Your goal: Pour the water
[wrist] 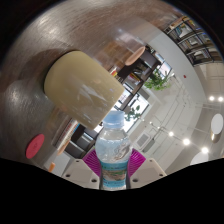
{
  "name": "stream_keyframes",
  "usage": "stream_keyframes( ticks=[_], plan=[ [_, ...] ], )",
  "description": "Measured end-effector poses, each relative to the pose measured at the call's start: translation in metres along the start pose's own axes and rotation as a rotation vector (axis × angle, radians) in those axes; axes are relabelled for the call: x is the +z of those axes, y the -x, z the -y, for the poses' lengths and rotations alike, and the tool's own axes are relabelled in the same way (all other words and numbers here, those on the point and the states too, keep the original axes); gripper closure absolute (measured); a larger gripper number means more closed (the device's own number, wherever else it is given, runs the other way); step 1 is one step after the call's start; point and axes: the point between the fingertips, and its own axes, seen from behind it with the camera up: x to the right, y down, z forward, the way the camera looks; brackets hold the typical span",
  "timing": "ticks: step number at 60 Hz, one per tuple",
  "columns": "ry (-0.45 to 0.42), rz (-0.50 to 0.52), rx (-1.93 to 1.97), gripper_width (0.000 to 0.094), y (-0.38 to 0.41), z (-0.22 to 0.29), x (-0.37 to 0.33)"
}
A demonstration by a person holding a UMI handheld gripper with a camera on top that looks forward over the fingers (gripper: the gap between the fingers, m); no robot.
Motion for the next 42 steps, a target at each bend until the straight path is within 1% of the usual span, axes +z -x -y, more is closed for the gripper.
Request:
stream_keyframes(
  ticks=[4,9,13,14,18,21,22,23,29,30,34,42],
  plan=[
    [-0.008,-0.026,-0.057,0.0639,0.0,0.001,0.005],
    [-0.005,-0.027,-0.062,0.0641,0.001,0.0,0.003],
    [-0.001,-0.024,-0.019,0.0641,-0.001,-0.003,0.002],
    [0.003,-0.03,-0.005,0.0639,0.001,-0.011,0.003],
    [0.015,-0.038,0.115,0.0636,-0.009,-0.014,0.004],
    [0.035,-0.014,0.279,0.064,-0.01,-0.023,0.007],
    [0.047,-0.016,0.334,0.0637,-0.006,-0.038,-0.003],
    [0.051,-0.001,0.404,0.0639,-0.016,-0.036,-0.001],
    [0.105,0.033,0.82,0.0638,-0.027,-0.061,-0.006],
    [0.11,0.041,0.891,0.0622,-0.033,-0.062,-0.005],
    [0.126,0.06,1.163,0.0624,-0.048,-0.072,-0.007],
    [0.155,0.078,1.658,0.0623,-0.037,-0.105,-0.013]
  ],
)
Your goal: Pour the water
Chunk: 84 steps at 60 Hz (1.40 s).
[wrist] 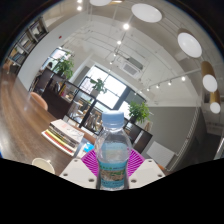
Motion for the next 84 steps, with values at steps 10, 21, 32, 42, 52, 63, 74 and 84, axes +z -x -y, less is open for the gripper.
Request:
stream_keyframes(
  ticks=[10,21,32,42,52,63,74,84],
  plan=[
    [0.068,0.081,0.41,0.0624,-0.004,-0.045,0.015],
    [0.156,0.114,0.539,0.062,0.01,-0.119,0.033],
    [0.236,0.139,0.589,0.0623,0.044,-0.175,0.041],
    [0.229,0.139,0.559,0.0622,0.054,-0.192,0.041],
    [0.253,0.131,0.573,0.0553,0.053,-0.194,0.042],
    [0.304,0.143,0.593,0.0186,0.064,-0.202,0.025],
    [0.356,0.111,0.554,0.0088,0.062,-0.211,-0.031],
    [0.363,0.161,0.597,0.0078,0.087,-0.189,-0.111]
  ],
)
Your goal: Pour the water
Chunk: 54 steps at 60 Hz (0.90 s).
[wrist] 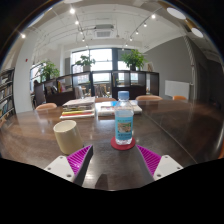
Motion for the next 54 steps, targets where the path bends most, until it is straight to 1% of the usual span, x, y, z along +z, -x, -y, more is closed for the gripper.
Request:
stream_keyframes(
  ticks=[8,13,19,24,38,46,54],
  plan=[
    [0.01,0.026,0.003,0.0082,0.034,-0.02,-0.063],
    [0.035,0.043,0.028,0.0079,0.056,-0.032,-0.098],
    [0.039,0.055,0.045,0.0077,0.079,-0.032,-0.128],
    [0.027,0.071,0.036,0.0075,0.089,-0.025,-0.15],
    [-0.062,0.072,-0.028,0.0078,0.096,0.017,-0.201],
    [-0.092,0.085,-0.038,0.0079,0.1,0.032,-0.221],
    [-0.101,0.095,-0.043,0.0078,0.105,0.039,-0.236]
  ],
)
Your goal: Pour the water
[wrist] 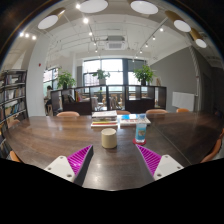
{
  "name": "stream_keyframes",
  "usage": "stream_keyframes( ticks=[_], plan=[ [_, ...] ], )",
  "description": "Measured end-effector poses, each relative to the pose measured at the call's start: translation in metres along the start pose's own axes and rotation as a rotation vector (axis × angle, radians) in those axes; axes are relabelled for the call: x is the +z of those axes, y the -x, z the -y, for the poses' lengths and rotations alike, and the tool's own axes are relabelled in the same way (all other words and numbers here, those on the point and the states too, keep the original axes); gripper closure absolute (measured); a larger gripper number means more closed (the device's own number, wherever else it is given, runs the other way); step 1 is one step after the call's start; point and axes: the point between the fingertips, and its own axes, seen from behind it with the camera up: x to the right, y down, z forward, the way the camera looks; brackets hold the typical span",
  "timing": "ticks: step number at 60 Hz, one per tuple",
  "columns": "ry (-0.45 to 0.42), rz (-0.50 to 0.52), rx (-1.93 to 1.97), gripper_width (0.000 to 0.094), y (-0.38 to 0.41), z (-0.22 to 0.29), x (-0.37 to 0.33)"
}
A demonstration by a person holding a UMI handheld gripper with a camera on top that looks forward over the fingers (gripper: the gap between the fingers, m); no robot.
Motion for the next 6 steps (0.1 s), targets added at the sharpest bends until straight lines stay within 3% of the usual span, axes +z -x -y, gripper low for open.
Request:
stream_keyframes(
  ticks=[6],
  plan=[
    [0.0,-0.002,-0.006,0.008,0.0017,0.0015,-0.0042]
  ],
)
